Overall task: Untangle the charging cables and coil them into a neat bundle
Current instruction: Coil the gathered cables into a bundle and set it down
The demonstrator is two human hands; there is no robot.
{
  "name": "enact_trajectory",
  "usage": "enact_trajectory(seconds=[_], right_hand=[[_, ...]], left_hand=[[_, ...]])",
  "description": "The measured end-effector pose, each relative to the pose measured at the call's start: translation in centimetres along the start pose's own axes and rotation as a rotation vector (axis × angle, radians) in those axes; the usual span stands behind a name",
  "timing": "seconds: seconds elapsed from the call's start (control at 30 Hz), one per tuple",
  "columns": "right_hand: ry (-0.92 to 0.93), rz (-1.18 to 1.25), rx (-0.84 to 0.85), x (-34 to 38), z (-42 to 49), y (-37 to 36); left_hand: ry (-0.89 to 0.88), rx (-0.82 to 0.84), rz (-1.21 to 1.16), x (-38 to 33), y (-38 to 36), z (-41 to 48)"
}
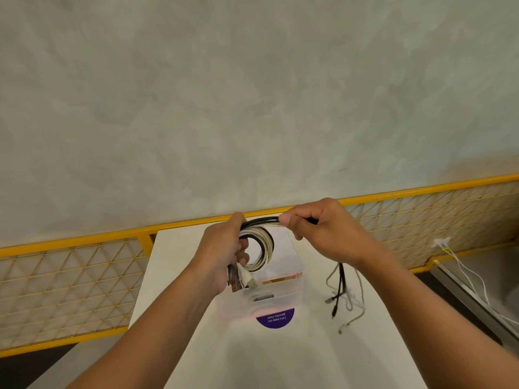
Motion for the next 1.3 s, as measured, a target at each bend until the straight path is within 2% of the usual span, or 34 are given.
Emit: enact_trajectory(seconds=[0.13, 0.4, 0.57, 0.73, 0.83, 1.0, 1.1, 1.17, 1.3], right_hand=[[0.011, 0.149, -0.039, -0.5, -0.1, -0.4], [0.195, 0.543, -0.166, -0.4, -0.3, -2.1], [0.176, 0.592, -0.198, -0.6, -0.4, -3.2], [0.172, 0.682, -0.077, 0.2, -0.3, -4.1], [0.15, 0.576, -0.105, 0.8, -0.5, -3.8], [0.09, 0.445, -0.119, 0.6, -0.5, -2.8], [0.099, 0.287, -0.017, 0.7, -0.6, -2.8], [0.106, 0.204, 0.095, 1.3, -0.5, -3.4], [0.118, 0.14, 0.258, 1.9, -0.1, -4.5]], left_hand=[[-0.063, 0.036, -0.231, -0.9, -0.7, 0.1], [-0.067, 0.144, -0.619, -1.4, -2.2, 0.0], [-0.012, 0.168, -0.731, -1.2, -2.5, -0.4], [0.03, 0.175, -0.755, -0.8, -2.8, -0.6], [0.027, 0.221, -0.775, -0.3, -3.4, -0.3], [-0.001, 0.354, -0.609, 0.9, -3.7, -0.3], [-0.027, 0.409, -0.492, 0.2, -3.0, -0.4], [-0.021, 0.457, -0.263, -0.6, -2.5, -0.6], [-0.071, 0.446, 0.299, -2.1, -2.8, -1.4]])
Point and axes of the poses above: each hand's wrist, its own z-axis towards the middle knuckle, its own y-axis out of the back of the hand, x = y × z, the point moved 8 cm from there along z, towards the middle knuckle, and after that the axes turned 11 degrees about x, right-handed, at the moved point
